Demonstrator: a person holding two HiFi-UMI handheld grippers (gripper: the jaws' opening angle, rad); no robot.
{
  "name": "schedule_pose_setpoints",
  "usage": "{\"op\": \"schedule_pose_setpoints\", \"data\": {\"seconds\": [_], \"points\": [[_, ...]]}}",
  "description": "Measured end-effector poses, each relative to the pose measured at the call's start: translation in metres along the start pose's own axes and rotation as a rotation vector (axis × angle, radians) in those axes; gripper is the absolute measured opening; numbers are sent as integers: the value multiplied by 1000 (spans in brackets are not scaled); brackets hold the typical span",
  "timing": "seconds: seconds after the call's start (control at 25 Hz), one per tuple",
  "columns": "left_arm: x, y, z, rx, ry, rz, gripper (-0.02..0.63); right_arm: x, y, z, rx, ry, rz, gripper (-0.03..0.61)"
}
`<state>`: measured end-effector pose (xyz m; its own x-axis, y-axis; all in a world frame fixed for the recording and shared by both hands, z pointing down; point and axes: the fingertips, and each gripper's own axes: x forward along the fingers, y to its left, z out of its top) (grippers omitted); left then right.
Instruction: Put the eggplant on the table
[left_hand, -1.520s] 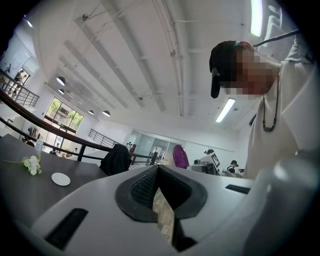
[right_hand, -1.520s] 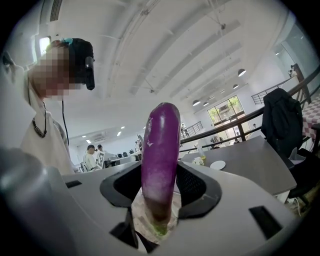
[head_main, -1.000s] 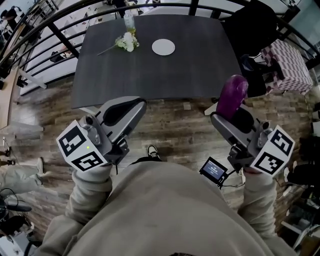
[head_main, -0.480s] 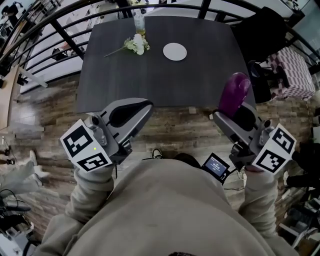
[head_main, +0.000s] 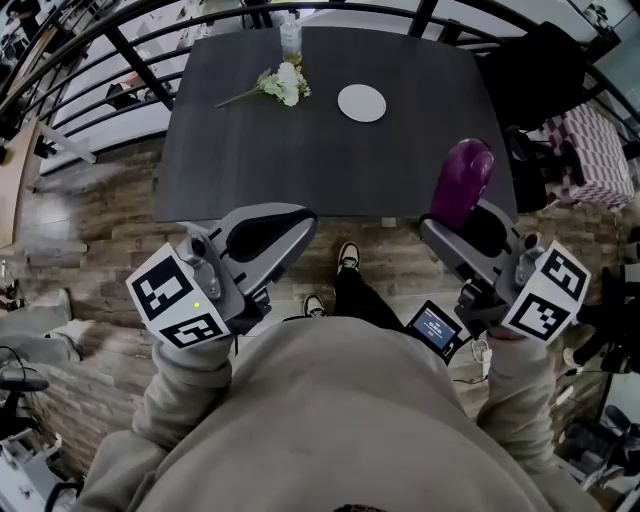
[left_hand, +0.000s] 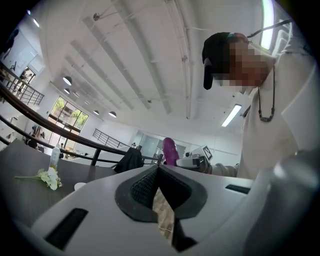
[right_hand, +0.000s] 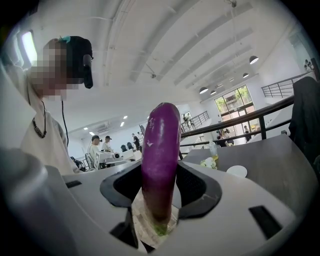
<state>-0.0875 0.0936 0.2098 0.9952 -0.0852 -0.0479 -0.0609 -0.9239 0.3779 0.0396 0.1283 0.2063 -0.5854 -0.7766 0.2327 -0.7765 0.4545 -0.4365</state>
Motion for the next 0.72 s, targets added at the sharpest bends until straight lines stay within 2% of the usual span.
{"op": "schedule_pose_setpoints", "data": {"seconds": [0.28, 0.52, 0.72], "points": [[-3, -8, 14, 2, -29, 14, 5, 18, 1, 17, -9, -8, 57, 212], [11, 31, 28, -18, -65, 51, 5, 49, -30, 34, -21, 17, 96, 212], [32, 48, 34, -11, -74, 38, 5, 57, -53, 43, -22, 20, 101, 212]]}}
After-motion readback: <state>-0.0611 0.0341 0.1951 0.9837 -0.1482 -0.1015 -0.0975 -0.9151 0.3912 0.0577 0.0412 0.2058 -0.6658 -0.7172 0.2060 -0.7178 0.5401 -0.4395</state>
